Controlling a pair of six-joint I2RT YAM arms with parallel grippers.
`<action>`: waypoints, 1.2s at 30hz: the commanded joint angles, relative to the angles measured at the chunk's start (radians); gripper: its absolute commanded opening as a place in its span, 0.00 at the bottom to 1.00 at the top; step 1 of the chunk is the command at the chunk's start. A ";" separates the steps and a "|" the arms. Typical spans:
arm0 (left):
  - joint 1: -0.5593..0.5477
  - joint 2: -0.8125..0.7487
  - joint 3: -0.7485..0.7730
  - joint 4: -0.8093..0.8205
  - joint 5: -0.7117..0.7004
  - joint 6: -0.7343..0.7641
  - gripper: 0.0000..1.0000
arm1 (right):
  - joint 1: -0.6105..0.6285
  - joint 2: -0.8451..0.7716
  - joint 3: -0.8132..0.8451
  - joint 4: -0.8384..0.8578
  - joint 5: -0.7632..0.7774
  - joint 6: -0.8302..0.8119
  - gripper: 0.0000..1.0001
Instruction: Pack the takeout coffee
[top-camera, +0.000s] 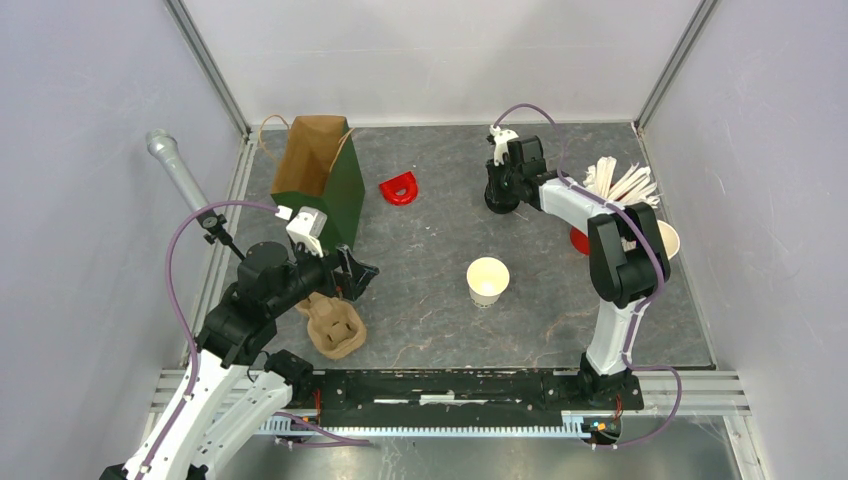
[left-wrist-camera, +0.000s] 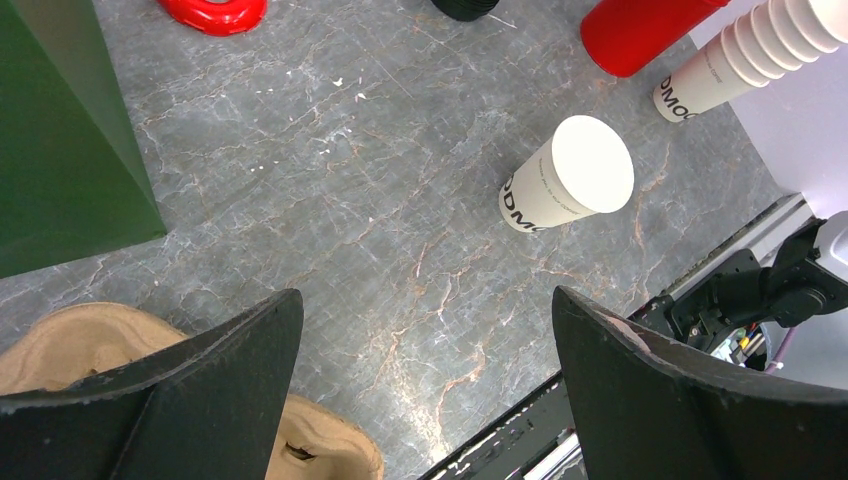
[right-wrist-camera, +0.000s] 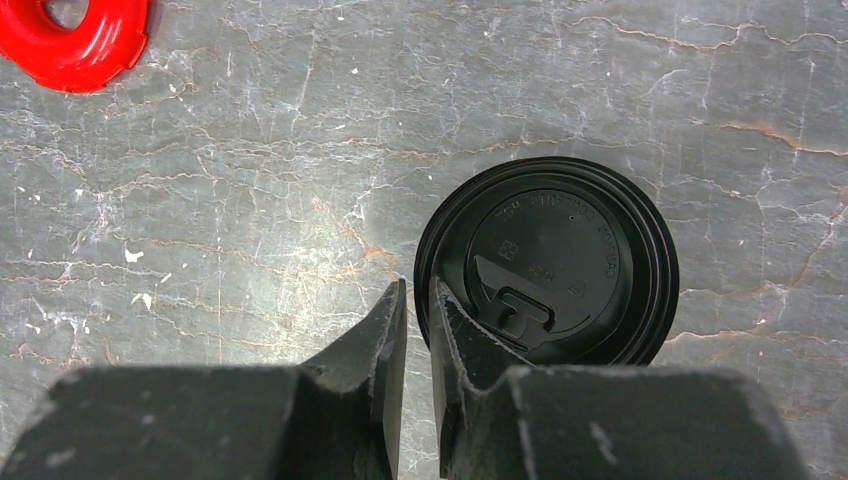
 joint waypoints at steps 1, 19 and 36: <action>0.007 0.002 0.003 0.022 0.017 -0.016 1.00 | -0.003 0.011 0.047 0.015 -0.003 -0.012 0.18; 0.008 -0.005 0.000 0.020 0.016 -0.016 1.00 | -0.005 -0.035 0.024 0.043 -0.050 -0.005 0.00; 0.009 0.000 -0.001 0.021 0.011 -0.017 1.00 | -0.006 -0.137 0.019 0.003 -0.031 -0.028 0.00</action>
